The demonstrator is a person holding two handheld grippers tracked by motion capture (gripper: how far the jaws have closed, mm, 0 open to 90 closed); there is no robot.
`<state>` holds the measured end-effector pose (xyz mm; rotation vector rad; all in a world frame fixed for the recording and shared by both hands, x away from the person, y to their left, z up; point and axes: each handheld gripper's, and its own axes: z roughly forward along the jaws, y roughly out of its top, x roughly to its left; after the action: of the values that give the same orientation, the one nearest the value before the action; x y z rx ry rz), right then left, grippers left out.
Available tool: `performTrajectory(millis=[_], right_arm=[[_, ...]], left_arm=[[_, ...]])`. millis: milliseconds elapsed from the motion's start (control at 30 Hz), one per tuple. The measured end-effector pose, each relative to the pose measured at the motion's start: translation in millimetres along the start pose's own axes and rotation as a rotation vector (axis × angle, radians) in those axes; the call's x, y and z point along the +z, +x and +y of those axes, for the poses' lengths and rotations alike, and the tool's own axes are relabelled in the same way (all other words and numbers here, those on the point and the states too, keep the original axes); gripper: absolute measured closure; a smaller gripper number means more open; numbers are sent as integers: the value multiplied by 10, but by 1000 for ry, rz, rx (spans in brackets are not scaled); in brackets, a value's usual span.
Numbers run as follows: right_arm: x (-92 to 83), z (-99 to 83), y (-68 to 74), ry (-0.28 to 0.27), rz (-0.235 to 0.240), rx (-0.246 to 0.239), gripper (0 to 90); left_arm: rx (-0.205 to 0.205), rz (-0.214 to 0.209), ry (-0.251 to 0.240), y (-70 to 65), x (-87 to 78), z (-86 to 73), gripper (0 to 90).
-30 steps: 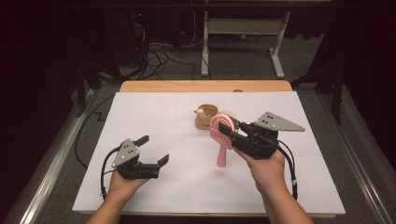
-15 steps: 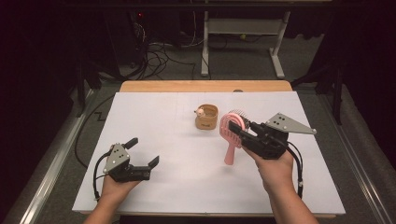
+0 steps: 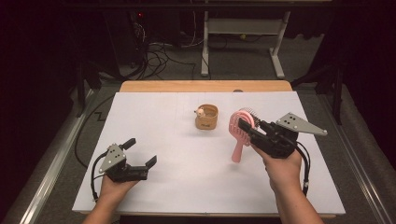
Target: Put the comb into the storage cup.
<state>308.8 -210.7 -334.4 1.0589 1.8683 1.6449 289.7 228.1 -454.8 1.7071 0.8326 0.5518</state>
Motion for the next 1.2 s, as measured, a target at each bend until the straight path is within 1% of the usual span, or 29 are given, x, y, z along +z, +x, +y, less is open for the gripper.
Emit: performTrajectory(millis=[267,300,367,433,533,733,800,900,1033,1200], right_arm=[[-39,10,-74,-13,-14,6,657],[-41,10,-83,-14,-17,5,657],[-41,9,-102,-20,-21,11,657],[-33,4,-118,-21,-30,14,657],[-2,-4,-132,-26,-32,20,657],[98,7,-127,-21,-32,16,658],[139,20,-118,-16,-31,14,658],[187,47,-107,-25,-32,15,657],[239,89,-89,-26,-34,10,657],[281,136,-67,-29,-32,9,658]], left_arm=[[22,9,8,-21,10,-8,0],[17,9,7,-21,12,-10,0],[18,0,7,-16,7,-11,0],[20,0,1,-18,7,-9,0],[21,-2,2,-19,8,-11,0],[31,-11,17,-22,17,-16,0],[28,-12,15,-19,13,-15,0],[19,-11,7,-3,3,-11,0],[18,-15,15,-2,13,-20,0],[30,-26,20,-34,26,-29,0]])
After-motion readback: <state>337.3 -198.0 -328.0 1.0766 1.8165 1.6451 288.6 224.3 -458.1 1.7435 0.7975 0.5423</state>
